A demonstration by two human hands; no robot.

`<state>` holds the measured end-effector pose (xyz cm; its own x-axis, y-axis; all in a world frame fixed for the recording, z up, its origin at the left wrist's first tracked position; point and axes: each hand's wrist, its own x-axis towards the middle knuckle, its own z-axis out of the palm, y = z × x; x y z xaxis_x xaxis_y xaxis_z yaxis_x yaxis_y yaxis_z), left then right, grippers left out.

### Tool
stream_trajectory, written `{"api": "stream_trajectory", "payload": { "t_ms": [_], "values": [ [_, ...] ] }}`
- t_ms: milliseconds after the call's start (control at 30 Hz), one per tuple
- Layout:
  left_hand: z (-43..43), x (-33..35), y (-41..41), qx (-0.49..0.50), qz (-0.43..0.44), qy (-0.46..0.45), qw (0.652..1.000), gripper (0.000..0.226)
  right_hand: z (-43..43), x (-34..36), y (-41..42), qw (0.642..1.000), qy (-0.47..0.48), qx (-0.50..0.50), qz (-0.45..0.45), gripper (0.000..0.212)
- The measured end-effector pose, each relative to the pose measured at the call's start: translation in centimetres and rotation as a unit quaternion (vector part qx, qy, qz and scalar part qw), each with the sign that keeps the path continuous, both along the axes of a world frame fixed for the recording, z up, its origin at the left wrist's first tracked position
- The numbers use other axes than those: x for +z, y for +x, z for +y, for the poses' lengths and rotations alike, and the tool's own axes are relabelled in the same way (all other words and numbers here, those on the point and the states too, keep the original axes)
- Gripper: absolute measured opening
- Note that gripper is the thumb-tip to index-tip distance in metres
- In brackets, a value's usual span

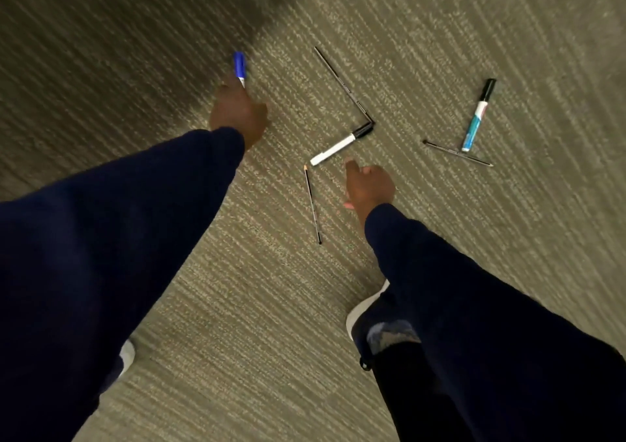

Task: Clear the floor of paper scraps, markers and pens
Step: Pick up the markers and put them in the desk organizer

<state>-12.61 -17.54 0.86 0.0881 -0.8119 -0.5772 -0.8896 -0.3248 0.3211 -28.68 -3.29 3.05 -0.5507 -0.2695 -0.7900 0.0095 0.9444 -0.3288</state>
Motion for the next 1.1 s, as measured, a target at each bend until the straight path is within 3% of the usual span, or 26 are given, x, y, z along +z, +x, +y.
{"api": "stream_trajectory", "payload": {
  "t_ms": [133, 200, 367, 433, 533, 667, 833, 967, 1100],
  "values": [
    [0.8, -0.8, -1.2, -0.078, -0.04, -0.02, 0.996, 0.044, -2.1, -0.7, -1.6, 0.998, 0.018, 0.061, 0.028, 0.084],
    [1.3, -1.9, -1.2, -0.033, -0.029, -0.034, 0.998, 0.045, -3.4, -1.4, -1.9, 0.995, 0.015, 0.093, 0.037, 0.077],
    [0.6, -3.0, -0.7, 0.086, -0.01, -0.027, 0.996, 0.048, -4.7, -3.4, -2.5, 0.989, 0.008, 0.144, 0.014, 0.033],
    [-0.2, -3.3, -0.2, 0.086, -0.023, 0.002, 0.996, 0.048, -4.5, -3.6, -2.8, 0.988, 0.007, 0.151, 0.012, 0.026],
    [0.1, -3.1, -0.1, 0.01, -0.033, -0.014, 0.999, 0.039, -3.7, -3.5, -3.2, 0.992, -0.015, 0.122, -0.006, 0.027],
    [1.9, -2.5, -1.3, -0.043, 0.078, -0.049, 0.995, 0.029, -1.4, -2.6, -5.7, 0.996, -0.075, 0.046, 0.03, 0.033],
    [4.6, -1.5, -4.5, -0.051, 0.217, 0.048, 0.974, 0.025, -0.5, -1.8, -13.6, 0.969, -0.123, 0.076, 0.199, 0.03],
    [5.9, -2.0, -6.4, -0.025, 0.275, 0.085, 0.957, 0.022, -1.3, -1.7, -20.1, 0.952, -0.045, 0.076, 0.294, 0.045],
    [6.5, -1.9, -7.6, 0.002, 0.29, 0.096, 0.952, 0.018, -1.4, -2.5, -21.3, 0.948, 0.045, 0.15, 0.279, 0.046]
  ]
}}
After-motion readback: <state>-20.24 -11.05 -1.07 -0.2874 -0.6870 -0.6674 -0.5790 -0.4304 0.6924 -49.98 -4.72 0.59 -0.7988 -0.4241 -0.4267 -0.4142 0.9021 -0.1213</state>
